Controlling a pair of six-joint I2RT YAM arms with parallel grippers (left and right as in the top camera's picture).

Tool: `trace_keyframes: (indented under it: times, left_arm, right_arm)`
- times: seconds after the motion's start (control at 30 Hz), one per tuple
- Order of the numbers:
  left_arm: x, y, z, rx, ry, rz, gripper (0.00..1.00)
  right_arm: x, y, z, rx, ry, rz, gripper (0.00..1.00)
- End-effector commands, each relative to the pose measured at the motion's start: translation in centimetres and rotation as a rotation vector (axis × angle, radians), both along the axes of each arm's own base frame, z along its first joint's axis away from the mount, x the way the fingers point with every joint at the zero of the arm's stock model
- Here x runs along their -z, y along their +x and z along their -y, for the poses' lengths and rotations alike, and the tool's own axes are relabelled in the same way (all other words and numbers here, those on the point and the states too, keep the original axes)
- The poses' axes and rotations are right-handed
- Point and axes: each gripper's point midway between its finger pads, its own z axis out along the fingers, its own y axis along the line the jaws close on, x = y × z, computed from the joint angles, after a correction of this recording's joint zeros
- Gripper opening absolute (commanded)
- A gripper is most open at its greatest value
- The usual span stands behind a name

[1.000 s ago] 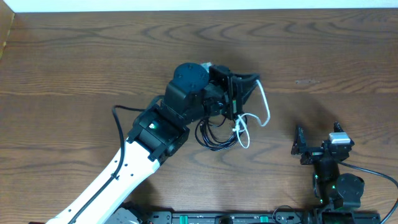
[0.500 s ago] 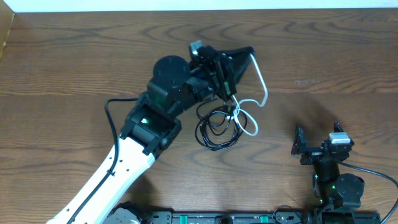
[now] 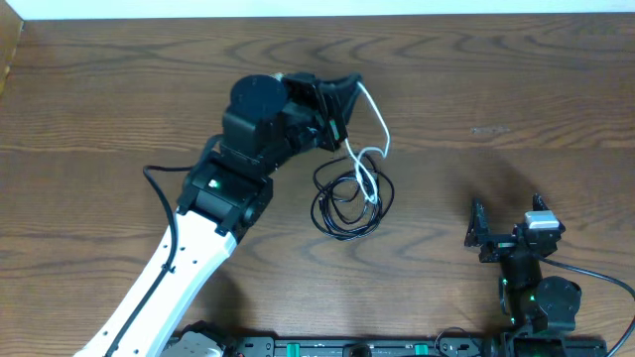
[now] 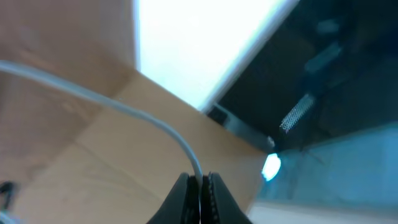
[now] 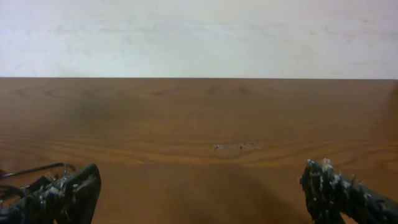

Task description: Untangle cables

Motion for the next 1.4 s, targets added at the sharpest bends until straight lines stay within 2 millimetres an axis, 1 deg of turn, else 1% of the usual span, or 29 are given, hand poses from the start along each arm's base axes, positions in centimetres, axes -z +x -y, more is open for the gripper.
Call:
trace_keyframes:
  times: [0.0,0.07,0.1,0.13,0.17,0.2,0.23,0.27,0.3,0.37,0.43,0.47,0.53,0.63,0.7,0.77,0.8,0.87,1.0,1.1,1.2,1.3,1.37]
  left_arm:
    - [-3.6,-1.1,1.2,0.082,-0.115,0.074,0.07]
    - [-5.3,-1.3,1.2,0.091,-0.147,0.138,0.07]
    - [-5.5,-1.3,1.1,0.086,-0.149,0.144,0.07]
    - [-5.2,-1.2,1.0,0.079,-0.142,0.133,0.07]
    - [-4.5,-1.0,0.9,0.073,-0.127,0.106,0.08]
    - [-3.3,-0.9,0.7,0.067,-0.104,0.06,0.07]
    - [-1.6,-0.8,0.6,0.057,-0.066,0.002,0.07]
    - [0.6,-0.9,0.3,0.046,-0.008,-0.064,0.08]
    - [2.7,-1.2,0.0,0.039,0.05,-0.125,0.07]
    - [6.0,-2.1,-0.4,0.045,0.143,-0.227,0.07]
    - [8.0,-3.3,-0.4,0.074,0.205,-0.289,0.08]
    - [8.3,-3.8,-0.1,0.094,0.21,-0.305,0.08]
    - [8.2,-4.7,0.9,0.145,0.202,-0.307,0.08]
    - [8.4,-5.6,1.7,0.179,0.209,-0.314,0.08]
    - [9.5,-6.5,1.7,0.194,0.247,-0.349,0.08]
    - [11.2,-7.3,0.9,0.198,0.318,-0.391,0.07]
    - [12.5,-8.1,0.2,0.202,0.376,-0.43,0.07]
    - [14.1,-9.1,-0.9,0.205,0.447,-0.48,0.07]
    - [16.5,-10.0,-3.7,0.188,0.64,-0.491,0.07]
    - [17.5,-10.6,-5.1,0.212,0.755,-0.475,0.07]
    - [17.7,-10.9,-5.5,0.27,0.834,-0.411,0.07]
    - [16.9,-11.2,-5.5,0.317,0.862,-0.337,0.07]
    - [15.8,-11.5,-5.5,0.327,0.856,-0.305,0.07]
  right_arm:
    - [0.2,0.0,0.0,0.003,0.001,-0.005,0.99]
    - [0.2,0.0,0.0,0.003,0.001,-0.005,0.99]
    - [0.2,0.0,0.0,0.003,0.001,-0.005,0.99]
    - [0.2,0.0,0.0,0.003,0.001,-0.005,0.99]
    - [0.2,0.0,0.0,0.003,0.001,-0.005,0.99]
    - [0.2,0.0,0.0,0.003,0.001,-0.005,0.99]
    - [0.2,0.0,0.0,0.003,0.001,-0.005,0.99]
    - [0.2,0.0,0.0,0.003,0.001,-0.005,0.99]
    - [0.2,0.0,0.0,0.003,0.001,-0.005,0.99]
    - [0.2,0.0,0.0,0.003,0.001,-0.005,0.99]
    - [0.2,0.0,0.0,0.003,0.001,-0.005,0.99]
    - [0.2,0.0,0.0,0.003,0.001,-0.005,0.99]
    - [0.2,0.0,0.0,0.003,0.001,-0.005,0.99]
    - [0.2,0.0,0.0,0.003,0.001,-0.005,0.99]
    - [0.2,0.0,0.0,0.003,0.001,-0.005,0.99]
    - [0.2,0.0,0.0,0.003,0.001,-0.005,0.99]
    - [0.2,0.0,0.0,0.003,0.001,-0.005,0.99]
    - [0.2,0.0,0.0,0.003,0.001,-0.005,0.99]
    - [0.2,0.0,0.0,0.003,0.001,-0.005,0.99]
    - [0.2,0.0,0.0,0.003,0.001,-0.005,0.99]
    - [0.2,0.0,0.0,0.003,0.001,-0.005,0.99]
    - [0.2,0.0,0.0,0.003,0.001,-0.005,0.99]
    - [0.2,0.0,0.0,0.003,0.001,-0.005,0.99]
